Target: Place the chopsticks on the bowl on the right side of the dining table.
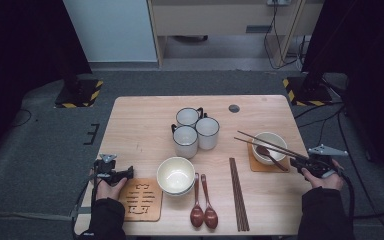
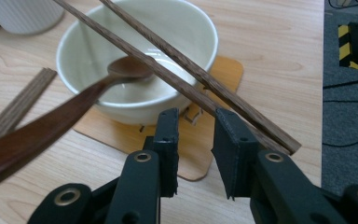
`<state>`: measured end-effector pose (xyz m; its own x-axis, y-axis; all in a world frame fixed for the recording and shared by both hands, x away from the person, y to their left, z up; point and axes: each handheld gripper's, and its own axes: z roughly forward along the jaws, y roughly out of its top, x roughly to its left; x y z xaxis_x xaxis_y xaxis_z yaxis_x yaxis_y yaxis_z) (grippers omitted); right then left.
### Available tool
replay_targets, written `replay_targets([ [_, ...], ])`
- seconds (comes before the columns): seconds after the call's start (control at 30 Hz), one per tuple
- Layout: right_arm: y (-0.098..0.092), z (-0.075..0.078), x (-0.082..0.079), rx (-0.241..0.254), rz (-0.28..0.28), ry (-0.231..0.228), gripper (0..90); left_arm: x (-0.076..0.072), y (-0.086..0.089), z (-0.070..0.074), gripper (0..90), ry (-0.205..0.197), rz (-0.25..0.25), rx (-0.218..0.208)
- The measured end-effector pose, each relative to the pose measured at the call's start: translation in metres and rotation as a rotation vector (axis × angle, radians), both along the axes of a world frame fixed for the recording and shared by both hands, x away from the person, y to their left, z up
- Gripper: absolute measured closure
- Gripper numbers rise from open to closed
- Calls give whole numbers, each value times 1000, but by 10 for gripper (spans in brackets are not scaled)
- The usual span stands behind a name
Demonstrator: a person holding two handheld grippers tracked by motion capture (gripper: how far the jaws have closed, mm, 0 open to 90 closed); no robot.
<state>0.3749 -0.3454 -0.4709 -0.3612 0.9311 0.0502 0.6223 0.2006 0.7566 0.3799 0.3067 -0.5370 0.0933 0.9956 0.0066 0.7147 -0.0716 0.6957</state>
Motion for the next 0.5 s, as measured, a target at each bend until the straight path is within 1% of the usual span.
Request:
replay_targets([
  [0.17, 4, 7, 0, 35, 5, -28, 656, 0, 0, 0, 0, 0, 0, 0],
  [0.2, 4, 8, 1, 31, 9, -34, 645, 0, 0, 0, 0, 0, 0, 0],
  [0.37, 8, 15, 4, 47, 18, -60, 604, 0, 0, 0, 0, 0, 0, 0],
  [0.4, 9, 16, 5, 48, 22, -69, 604, 0, 0, 0, 0, 0, 0, 0],
  [0.43, 9, 17, 6, 54, 21, -68, 602, 0, 0, 0, 0, 0, 0, 0],
  [0.5, 10, 19, 10, 51, 27, -77, 594, 0, 0, 0, 0, 0, 0, 0],
])
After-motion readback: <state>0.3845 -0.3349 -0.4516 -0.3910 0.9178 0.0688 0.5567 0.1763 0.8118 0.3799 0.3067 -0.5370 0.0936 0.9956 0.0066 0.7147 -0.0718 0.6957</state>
